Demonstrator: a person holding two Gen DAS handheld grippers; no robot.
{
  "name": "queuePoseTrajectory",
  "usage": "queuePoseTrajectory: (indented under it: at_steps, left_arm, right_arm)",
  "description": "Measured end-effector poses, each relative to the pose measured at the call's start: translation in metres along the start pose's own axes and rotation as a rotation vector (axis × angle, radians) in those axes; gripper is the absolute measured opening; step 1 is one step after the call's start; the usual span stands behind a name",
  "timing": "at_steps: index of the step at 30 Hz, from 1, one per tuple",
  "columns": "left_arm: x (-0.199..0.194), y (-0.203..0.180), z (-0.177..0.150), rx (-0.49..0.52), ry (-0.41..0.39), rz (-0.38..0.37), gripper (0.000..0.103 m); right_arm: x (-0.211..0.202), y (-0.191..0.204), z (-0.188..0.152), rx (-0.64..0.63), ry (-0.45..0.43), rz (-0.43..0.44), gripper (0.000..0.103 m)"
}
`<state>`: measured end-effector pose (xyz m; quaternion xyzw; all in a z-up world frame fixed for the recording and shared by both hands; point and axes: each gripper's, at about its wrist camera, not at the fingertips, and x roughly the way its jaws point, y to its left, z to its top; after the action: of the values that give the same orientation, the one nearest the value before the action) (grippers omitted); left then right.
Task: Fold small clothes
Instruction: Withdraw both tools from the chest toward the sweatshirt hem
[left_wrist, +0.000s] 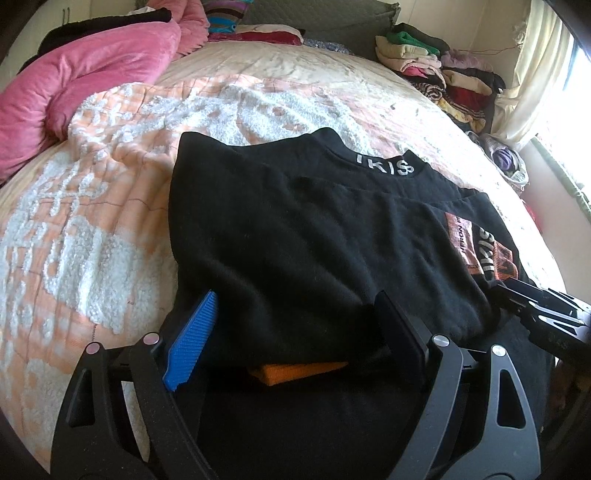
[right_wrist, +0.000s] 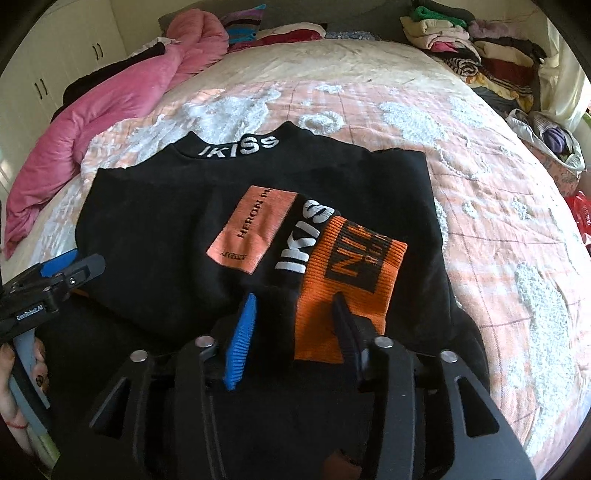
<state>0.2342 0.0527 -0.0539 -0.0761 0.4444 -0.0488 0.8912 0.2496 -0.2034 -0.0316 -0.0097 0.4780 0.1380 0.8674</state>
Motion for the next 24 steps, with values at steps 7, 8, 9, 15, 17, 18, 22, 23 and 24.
queuePoseTrajectory:
  at_steps: [7, 8, 9, 15, 17, 18, 22, 23, 24]
  left_arm:
    - [-0.002, 0.0, -0.001, 0.003, -0.005, -0.001, 0.079]
    - [-0.004, 0.0, -0.001, 0.005, -0.007, -0.002, 0.079]
    - [-0.005, -0.001, -0.002, 0.006, -0.009, -0.002, 0.079]
    - [-0.017, -0.005, -0.005, 0.028, -0.019, 0.003, 0.079]
    - [-0.021, -0.006, -0.007, 0.031, -0.02, 0.001, 0.079]
    - [-0.023, -0.007, -0.007, 0.031, -0.02, 0.001, 0.079]
    - [-0.03, -0.008, -0.01, 0.04, -0.013, -0.002, 0.079]
    - [-0.034, -0.008, -0.012, 0.045, -0.013, 0.007, 0.079]
    - [-0.036, -0.007, -0.013, 0.046, -0.012, 0.011, 0.079]
  right_arm:
    - [-0.016, -0.002, -0.007, 0.018, -0.028, 0.017, 0.053]
    - [-0.017, -0.002, -0.008, 0.02, -0.029, 0.018, 0.053]
    - [-0.02, -0.003, -0.009, 0.024, -0.031, 0.021, 0.054]
    - [-0.036, -0.005, -0.012, 0.035, -0.059, 0.023, 0.059]
    - [-0.042, -0.007, -0.012, 0.041, -0.068, 0.024, 0.061]
    - [-0.045, -0.008, -0.013, 0.043, -0.073, 0.025, 0.063]
    - [-0.055, -0.008, -0.014, 0.051, -0.088, 0.029, 0.065]
    - [-0.057, -0.009, -0.015, 0.053, -0.092, 0.033, 0.065]
    - [-0.059, -0.009, -0.015, 0.054, -0.096, 0.035, 0.067]
